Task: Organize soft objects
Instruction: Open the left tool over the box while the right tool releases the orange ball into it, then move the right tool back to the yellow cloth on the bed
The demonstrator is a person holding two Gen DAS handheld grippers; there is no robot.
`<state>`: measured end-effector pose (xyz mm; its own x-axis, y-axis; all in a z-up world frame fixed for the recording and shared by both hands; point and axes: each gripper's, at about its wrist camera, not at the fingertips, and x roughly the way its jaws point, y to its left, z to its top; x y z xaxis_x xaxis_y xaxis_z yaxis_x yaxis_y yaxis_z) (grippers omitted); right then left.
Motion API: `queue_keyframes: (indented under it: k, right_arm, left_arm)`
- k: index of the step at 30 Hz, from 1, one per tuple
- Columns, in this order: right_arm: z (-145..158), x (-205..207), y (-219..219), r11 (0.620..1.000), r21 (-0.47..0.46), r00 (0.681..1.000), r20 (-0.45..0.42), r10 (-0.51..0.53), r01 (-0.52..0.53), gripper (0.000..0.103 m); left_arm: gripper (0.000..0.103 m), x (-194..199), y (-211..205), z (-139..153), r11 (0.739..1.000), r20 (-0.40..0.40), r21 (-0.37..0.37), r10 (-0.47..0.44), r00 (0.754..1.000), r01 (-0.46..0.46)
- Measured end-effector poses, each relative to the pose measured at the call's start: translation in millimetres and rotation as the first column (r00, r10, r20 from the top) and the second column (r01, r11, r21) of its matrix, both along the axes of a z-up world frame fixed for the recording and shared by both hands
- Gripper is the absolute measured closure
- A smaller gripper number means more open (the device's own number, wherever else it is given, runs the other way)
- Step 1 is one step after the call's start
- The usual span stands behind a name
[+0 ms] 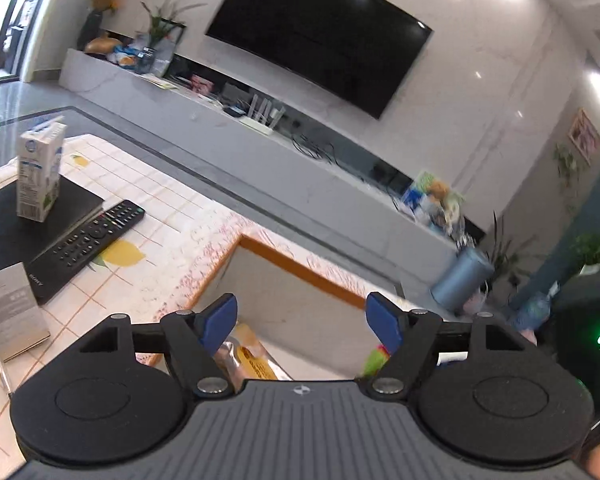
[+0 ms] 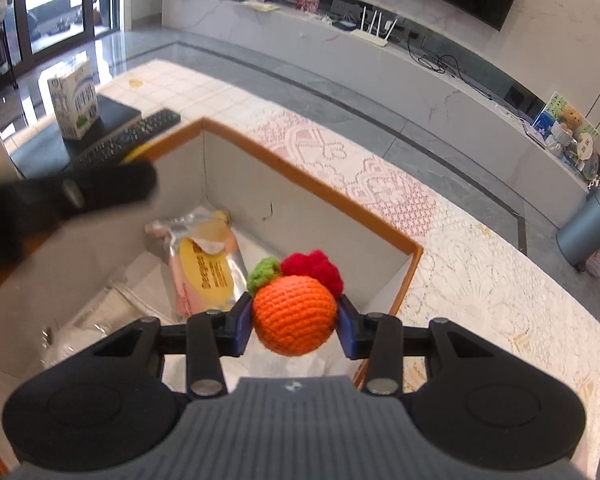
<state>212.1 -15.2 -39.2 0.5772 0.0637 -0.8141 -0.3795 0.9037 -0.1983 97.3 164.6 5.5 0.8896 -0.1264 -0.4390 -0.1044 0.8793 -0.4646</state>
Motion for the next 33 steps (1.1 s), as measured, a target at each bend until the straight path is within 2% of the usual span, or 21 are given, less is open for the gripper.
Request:
queue_keyframes:
  k: [3,8,9,12,17,19,23,30,33]
  right_arm:
    - [-9,2,3,0.998,-0.055,1.000,-0.017,0.012,-0.013,0.061]
    - [-17,3,-1,0.998,-0.064,1.000,-0.013,-0.029,0.028,0.061]
    - [-17,1,-1,0.998,-0.058,1.000,-0.009,-0.030,0.029,0.058]
    - [-15,-3,1,0.999,-0.038,1.000,0.003,-0.028,0.028,0.036]
    - [-8,-8,3,0.999,-0.034,1.000,0.030,0.000,0.001,0.020]
    - [-6,-11,6,0.999,-0.051,0.999,0.050,0.017,-0.014,0.004]
    - [-1,-20,8,0.993,-0.108,0.992,0.118,0.052,-0.039,0.003]
    - [14,-28,-9,1.000,-0.016,0.992,0.125,0.011,-0.009,0.003]
    - [23,-35,-16,1.000,-0.011,0.990,0.144,0.002,-0.001,0.003]
  left_arm:
    - [0.017,5,4,-4,1.000,-0.027,-0.009,-0.011,1.000,0.011]
    - [0.018,9,10,-11,0.999,-0.059,-0.037,0.013,0.998,-0.015]
    - [0.018,9,10,-11,0.999,-0.056,-0.044,0.021,0.998,-0.024]
    - [0.018,6,11,-10,0.999,-0.042,-0.037,0.036,0.998,-0.038]
    - [0.018,6,11,-8,0.999,-0.035,-0.038,0.035,0.999,-0.036]
    - [0.018,6,11,-9,0.998,-0.037,-0.048,0.033,0.999,-0.035]
    - [0.018,5,11,-9,0.998,-0.033,-0.051,0.041,0.999,-0.043]
    - [0.018,0,10,-3,0.997,-0.013,-0.028,0.073,0.997,-0.073]
    - [0.018,-3,9,-1,0.997,-0.006,-0.035,0.066,0.998,-0.066]
